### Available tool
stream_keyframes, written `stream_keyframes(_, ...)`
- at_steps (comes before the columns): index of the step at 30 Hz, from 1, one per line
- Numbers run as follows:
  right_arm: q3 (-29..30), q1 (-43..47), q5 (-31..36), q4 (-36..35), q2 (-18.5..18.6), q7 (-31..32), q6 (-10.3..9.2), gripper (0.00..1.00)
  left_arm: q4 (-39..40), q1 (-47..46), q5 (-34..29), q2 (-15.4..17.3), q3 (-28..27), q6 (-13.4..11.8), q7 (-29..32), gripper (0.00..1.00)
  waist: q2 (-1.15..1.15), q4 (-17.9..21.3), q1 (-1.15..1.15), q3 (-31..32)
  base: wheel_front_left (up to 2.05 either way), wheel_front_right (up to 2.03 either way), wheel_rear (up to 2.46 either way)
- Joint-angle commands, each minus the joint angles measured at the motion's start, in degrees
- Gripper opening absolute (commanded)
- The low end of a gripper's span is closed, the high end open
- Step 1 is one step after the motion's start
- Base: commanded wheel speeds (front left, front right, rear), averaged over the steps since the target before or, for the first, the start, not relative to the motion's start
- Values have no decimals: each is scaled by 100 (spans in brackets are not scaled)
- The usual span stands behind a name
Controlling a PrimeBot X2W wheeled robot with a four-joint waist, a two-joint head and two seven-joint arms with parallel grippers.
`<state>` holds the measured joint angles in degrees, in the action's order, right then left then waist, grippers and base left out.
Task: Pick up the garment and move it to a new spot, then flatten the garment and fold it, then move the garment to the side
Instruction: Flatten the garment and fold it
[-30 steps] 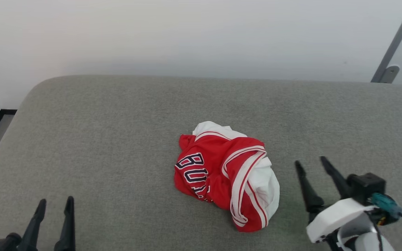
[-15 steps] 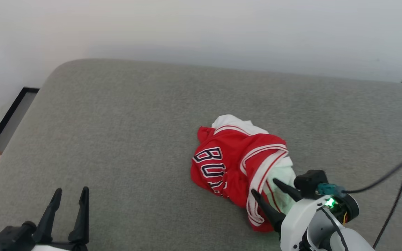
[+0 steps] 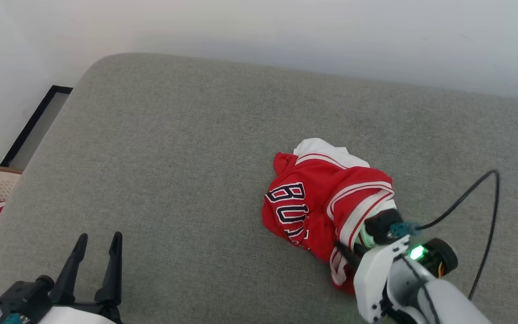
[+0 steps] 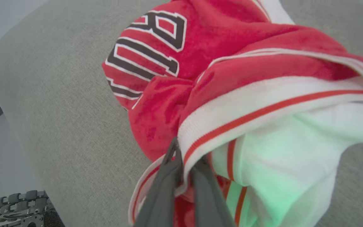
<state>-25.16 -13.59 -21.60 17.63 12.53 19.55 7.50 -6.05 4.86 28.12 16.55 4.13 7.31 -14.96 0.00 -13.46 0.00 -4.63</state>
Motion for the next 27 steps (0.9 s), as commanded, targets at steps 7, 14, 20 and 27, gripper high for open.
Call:
stream_keyframes(7, 792, -222, 134, -272, 210, 106, -2, 0, 3, -121, 8, 14, -78, 16, -32, 100, 0, 119, 0, -39, 0, 0, 0)
stream_keyframes(14, 1781, -380, 419, -256, 389, 293, -2, 0, -13, -243, -13, 32, 23, 16, -32, 100, 0, 160, 0, -91, 0, 0, 0)
stream_keyframes(20, 2038, -619, 567, 367, 307, 315, -2, 0, -39, -355, 3, 85, 100, 16, -32, 100, 0, 139, 0, -149, 0, 0, 0)
stream_keyframes(27, 2070, -952, 470, 964, 203, 226, -2, 100, -61, -565, 96, 296, 295, 16, -32, 100, 0, 173, 0, -206, 0, 0, 0)
